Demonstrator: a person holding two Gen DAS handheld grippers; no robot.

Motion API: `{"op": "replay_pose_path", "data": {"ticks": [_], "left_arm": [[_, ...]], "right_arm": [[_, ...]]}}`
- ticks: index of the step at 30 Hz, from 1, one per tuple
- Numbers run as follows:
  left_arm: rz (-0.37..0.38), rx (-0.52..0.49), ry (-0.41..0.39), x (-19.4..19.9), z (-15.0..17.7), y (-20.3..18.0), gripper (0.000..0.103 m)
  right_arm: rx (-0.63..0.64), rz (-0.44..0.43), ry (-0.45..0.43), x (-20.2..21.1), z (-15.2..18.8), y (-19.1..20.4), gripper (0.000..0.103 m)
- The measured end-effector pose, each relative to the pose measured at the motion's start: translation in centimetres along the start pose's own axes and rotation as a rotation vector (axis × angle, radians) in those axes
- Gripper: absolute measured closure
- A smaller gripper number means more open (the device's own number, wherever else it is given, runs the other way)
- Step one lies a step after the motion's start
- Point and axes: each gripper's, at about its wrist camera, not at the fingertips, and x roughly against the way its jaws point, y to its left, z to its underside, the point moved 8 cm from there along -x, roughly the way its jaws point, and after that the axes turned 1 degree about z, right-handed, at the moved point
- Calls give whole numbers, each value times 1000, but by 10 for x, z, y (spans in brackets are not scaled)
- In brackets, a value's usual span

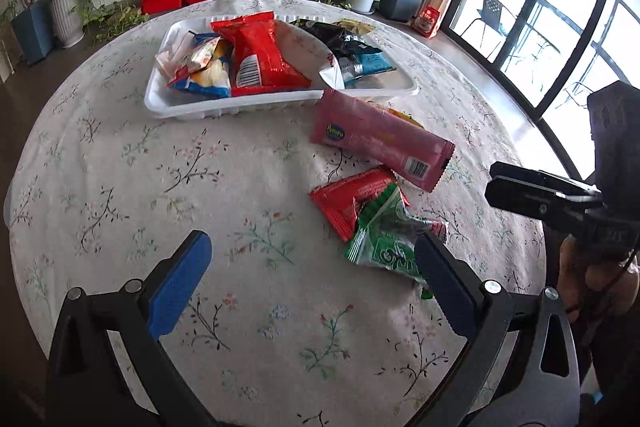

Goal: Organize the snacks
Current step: 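Withdraw both grippers from the tray back over the remaining packets, then grasp the green packet with the right gripper while the left gripper moves to the red packet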

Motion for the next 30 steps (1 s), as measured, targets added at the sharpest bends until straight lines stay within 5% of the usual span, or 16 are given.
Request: {"op": "replay_pose_path", "data": {"ticks": [10, 15, 24, 30], "left_arm": [[-6, 17, -31, 29, 18, 10, 0], [3, 29, -30, 33, 23, 13, 0], [16, 32, -34, 37, 28, 17, 0], [25, 24, -21, 32, 29, 15, 0]], "right_arm": [[314, -38, 69, -14, 33, 61, 13], [445, 19, 145, -36, 39, 76, 20], [565, 93, 228, -68, 50, 79, 29], [531, 87, 253, -71, 45, 77, 33]]}}
